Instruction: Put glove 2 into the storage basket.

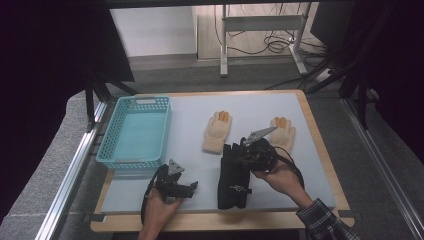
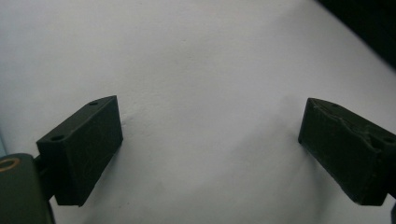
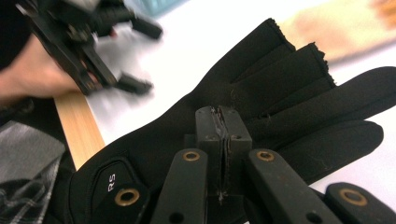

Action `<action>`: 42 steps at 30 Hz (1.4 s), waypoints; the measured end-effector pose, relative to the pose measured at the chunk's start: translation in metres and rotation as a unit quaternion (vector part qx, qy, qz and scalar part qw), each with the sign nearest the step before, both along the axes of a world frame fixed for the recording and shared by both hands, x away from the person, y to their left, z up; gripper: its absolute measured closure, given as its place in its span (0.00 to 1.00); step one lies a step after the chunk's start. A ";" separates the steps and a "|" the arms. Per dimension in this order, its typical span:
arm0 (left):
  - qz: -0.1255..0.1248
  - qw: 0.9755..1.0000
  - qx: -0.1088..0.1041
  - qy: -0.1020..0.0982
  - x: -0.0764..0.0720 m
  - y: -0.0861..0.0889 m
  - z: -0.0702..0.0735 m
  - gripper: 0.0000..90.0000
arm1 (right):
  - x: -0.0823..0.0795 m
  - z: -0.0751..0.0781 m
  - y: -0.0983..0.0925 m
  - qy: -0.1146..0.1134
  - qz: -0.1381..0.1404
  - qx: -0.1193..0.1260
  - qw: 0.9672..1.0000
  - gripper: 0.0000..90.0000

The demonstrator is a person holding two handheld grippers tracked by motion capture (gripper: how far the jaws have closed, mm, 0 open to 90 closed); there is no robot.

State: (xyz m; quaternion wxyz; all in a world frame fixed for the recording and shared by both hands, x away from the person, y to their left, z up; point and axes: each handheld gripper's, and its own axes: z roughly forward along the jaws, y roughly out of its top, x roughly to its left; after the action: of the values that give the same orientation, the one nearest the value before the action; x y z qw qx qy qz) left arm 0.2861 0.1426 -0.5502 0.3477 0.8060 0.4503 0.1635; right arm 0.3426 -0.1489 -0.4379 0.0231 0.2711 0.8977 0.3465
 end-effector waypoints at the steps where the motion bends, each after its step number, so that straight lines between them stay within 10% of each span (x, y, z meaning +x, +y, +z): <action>1: 0.000 1.000 0.001 0.001 0.000 0.000 0.000 0.07 | 0.001 -0.008 0.001 0.004 -0.004 -0.010 1.000 0.97; 9: -0.001 1.000 0.001 0.001 0.000 0.000 0.000 0.07 | 0.012 -0.056 0.014 0.015 -0.010 -0.026 0.999 0.85; 17: 0.000 1.000 0.000 -0.001 0.000 0.000 0.000 0.07 | 0.011 -0.038 0.003 -0.030 -0.030 -0.012 0.999 0.55; 25: -0.001 1.000 0.003 0.001 0.000 0.000 0.000 0.07 | 0.003 -0.045 -0.037 -0.035 -0.060 0.011 0.998 0.48; 30: -0.001 1.000 0.001 0.001 0.000 0.000 0.000 0.07 | -0.008 -0.054 -0.054 -0.036 -0.065 0.019 0.997 0.52; 36: -0.003 1.000 0.001 0.001 0.000 0.001 0.001 0.08 | -0.028 -0.070 -0.063 -0.043 -0.045 0.014 0.998 0.91; 42: -0.010 1.000 0.003 0.001 -0.004 0.006 0.001 0.08 | -0.041 -0.088 -0.053 -0.046 -0.022 0.014 0.999 0.96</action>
State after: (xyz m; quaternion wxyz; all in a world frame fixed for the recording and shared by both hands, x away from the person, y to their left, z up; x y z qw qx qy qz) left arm 0.2816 0.1483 -0.5493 0.3465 0.8116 0.4421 0.1605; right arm 0.3012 -0.2019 -0.5260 0.0679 0.2750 0.8844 0.3709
